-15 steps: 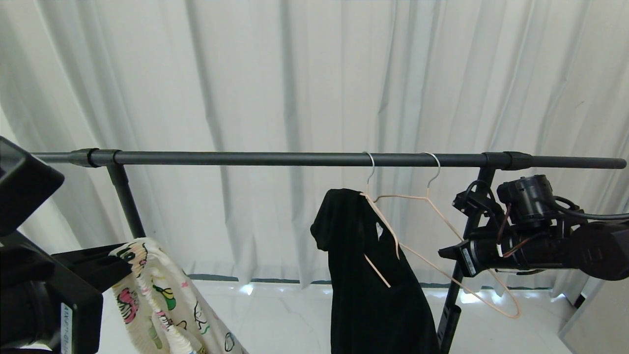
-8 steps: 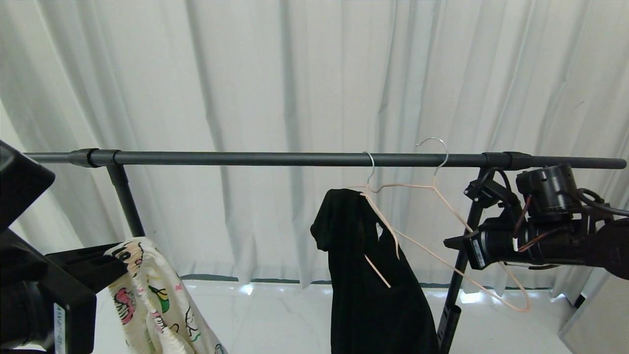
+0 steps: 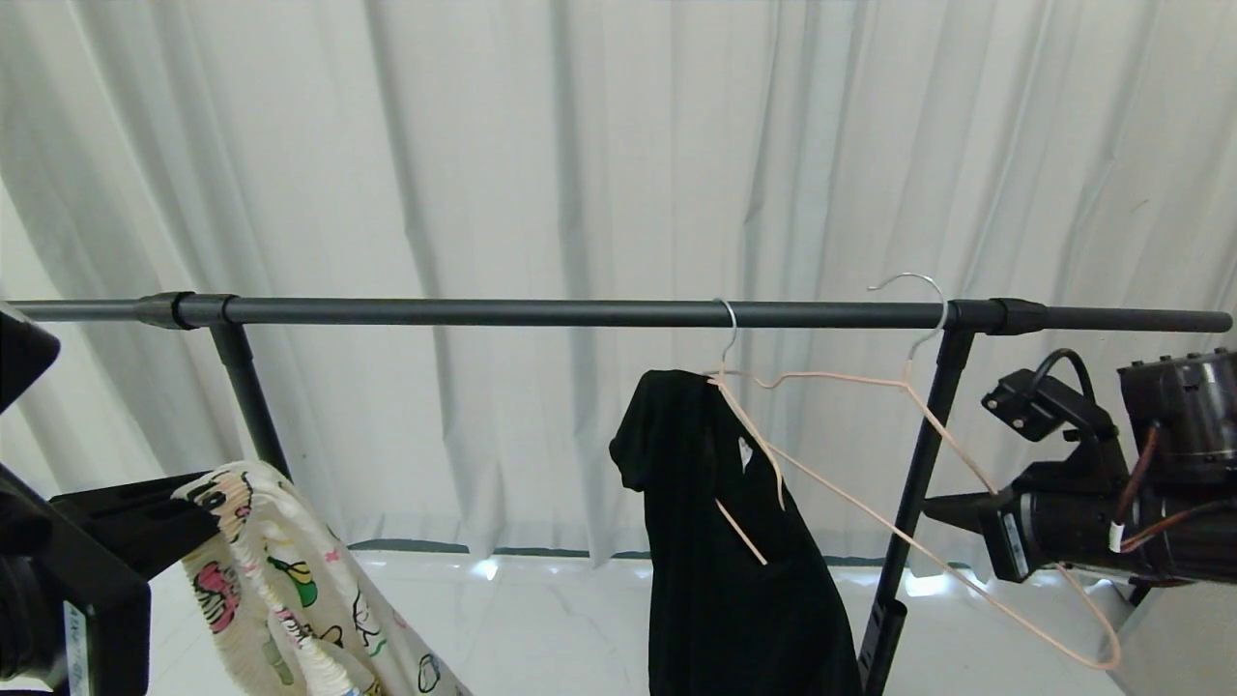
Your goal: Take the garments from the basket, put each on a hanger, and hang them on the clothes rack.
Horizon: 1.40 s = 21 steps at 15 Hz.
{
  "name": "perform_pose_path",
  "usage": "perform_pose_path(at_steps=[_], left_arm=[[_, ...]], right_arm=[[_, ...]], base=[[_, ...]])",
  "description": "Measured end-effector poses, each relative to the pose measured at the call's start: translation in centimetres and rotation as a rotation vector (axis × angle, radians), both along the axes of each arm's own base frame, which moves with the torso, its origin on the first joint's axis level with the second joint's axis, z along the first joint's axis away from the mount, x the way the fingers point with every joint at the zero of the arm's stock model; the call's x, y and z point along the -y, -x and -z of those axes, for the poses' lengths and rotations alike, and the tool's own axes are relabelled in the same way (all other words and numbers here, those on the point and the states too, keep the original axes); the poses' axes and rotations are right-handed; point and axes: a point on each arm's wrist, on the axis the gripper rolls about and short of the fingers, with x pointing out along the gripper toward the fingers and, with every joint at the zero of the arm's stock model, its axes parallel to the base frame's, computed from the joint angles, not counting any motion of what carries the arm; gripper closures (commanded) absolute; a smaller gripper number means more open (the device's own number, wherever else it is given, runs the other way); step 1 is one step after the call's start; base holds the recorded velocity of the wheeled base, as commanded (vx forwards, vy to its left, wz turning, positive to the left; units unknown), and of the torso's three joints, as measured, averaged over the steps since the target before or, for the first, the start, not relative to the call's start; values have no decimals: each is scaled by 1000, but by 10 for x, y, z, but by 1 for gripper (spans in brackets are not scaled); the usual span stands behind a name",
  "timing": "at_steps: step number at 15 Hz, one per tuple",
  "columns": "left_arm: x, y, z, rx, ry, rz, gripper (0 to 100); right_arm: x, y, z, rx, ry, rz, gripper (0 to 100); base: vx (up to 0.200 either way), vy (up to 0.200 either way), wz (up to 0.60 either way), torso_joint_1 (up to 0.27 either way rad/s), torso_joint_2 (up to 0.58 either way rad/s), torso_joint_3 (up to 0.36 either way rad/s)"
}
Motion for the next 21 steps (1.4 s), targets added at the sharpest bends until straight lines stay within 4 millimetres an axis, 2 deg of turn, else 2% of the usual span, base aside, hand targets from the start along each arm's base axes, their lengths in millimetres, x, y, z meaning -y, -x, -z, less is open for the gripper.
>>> perform_pose_path(at_steps=[1,8,11,16,21], left_arm=[[-1,0,0,5,-6,0,100],[-2,1,4,-1,-27,3,100],[-2,1,8,-10,-35,3,100],[-3,1,10,-14,-40,3,100],[-3,2,9,-11,-36,3,100]], right_arm=[[5,10,1,3,7,16,100],[33,79,14,18,61,97,100],[41,102,15,-5,84,93,100],[49,127,11,19,99,76,100],[51,135,7,68,94,60,100]], base=[[0,0,0,0,0,0],[-200,0,0,0,3,4],[-200,0,0,1,4,1],[-200,0,0,2,2,3],[-160,0,0,0,-1,0]])
